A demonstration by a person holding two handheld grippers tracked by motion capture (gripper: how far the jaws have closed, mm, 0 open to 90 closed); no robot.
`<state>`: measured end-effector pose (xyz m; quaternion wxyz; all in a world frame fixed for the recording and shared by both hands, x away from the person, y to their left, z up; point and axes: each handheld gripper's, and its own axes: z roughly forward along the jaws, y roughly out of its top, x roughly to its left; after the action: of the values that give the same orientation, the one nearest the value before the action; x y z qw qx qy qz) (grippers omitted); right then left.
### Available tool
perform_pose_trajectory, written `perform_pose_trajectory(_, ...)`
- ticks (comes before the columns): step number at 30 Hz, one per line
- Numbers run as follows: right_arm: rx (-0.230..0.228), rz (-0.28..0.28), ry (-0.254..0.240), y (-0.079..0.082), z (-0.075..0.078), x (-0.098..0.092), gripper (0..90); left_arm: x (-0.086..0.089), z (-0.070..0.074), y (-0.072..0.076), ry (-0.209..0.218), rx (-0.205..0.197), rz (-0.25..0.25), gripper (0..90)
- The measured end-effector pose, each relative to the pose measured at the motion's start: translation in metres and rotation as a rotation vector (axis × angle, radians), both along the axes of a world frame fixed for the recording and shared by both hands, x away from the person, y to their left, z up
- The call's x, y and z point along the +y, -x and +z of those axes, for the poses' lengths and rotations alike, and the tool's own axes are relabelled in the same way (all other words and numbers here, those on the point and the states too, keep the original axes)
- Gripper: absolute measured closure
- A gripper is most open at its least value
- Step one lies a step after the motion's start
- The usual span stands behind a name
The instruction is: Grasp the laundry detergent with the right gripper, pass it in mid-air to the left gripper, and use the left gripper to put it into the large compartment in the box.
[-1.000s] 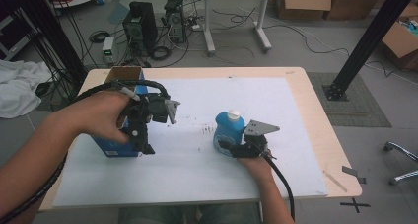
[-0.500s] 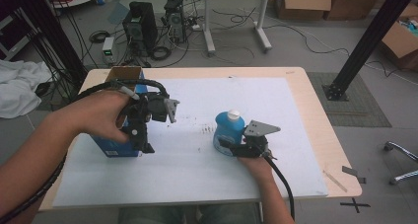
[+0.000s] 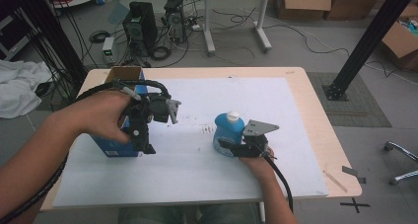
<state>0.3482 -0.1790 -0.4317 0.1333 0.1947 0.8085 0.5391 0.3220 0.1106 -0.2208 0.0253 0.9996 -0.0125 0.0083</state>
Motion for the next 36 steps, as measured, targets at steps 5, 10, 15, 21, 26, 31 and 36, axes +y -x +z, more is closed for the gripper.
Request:
perform_pose_trajectory(5, -0.009, 0.06, 0.008, 0.006, 0.012, 0.002, 43.7, -0.001, 0.001, 0.0, -0.001, 0.0, 0.002, 0.1)
perform_pose_trajectory(10, -0.019, 0.144, 0.031, 0.015, 0.029, 0.008, 43.7, -0.006, 0.002, 0.0, -0.007, -0.001, -0.006, 0.1)
perform_pose_trajectory(15, -0.028, 0.22, 0.034, 0.022, 0.041, 0.018, 43.7, -0.012, 0.002, -0.001, -0.011, -0.002, -0.014, 0.1)
perform_pose_trajectory(21, -0.035, 0.305, 0.018, 0.032, 0.05, 0.033, 43.8, -0.02, 0.001, -0.001, -0.016, 0.003, -0.023, 0.1)
perform_pose_trajectory(26, -0.014, 0.362, 0.026, 0.037, 0.052, 0.049, 43.9, -0.023, -0.002, 0.0, -0.011, 0.01, -0.028, 0.1)
perform_pose_trajectory(31, 0.004, 0.404, 0.032, 0.039, 0.047, 0.066, 43.9, -0.028, -0.011, 0.0, -0.005, 0.025, -0.029, 0.1)
perform_pose_trajectory(36, 0.001, 0.423, 0.017, 0.038, 0.042, 0.082, 43.9, -0.03, -0.018, 0.0, -0.007, 0.034, -0.028, 0.1)
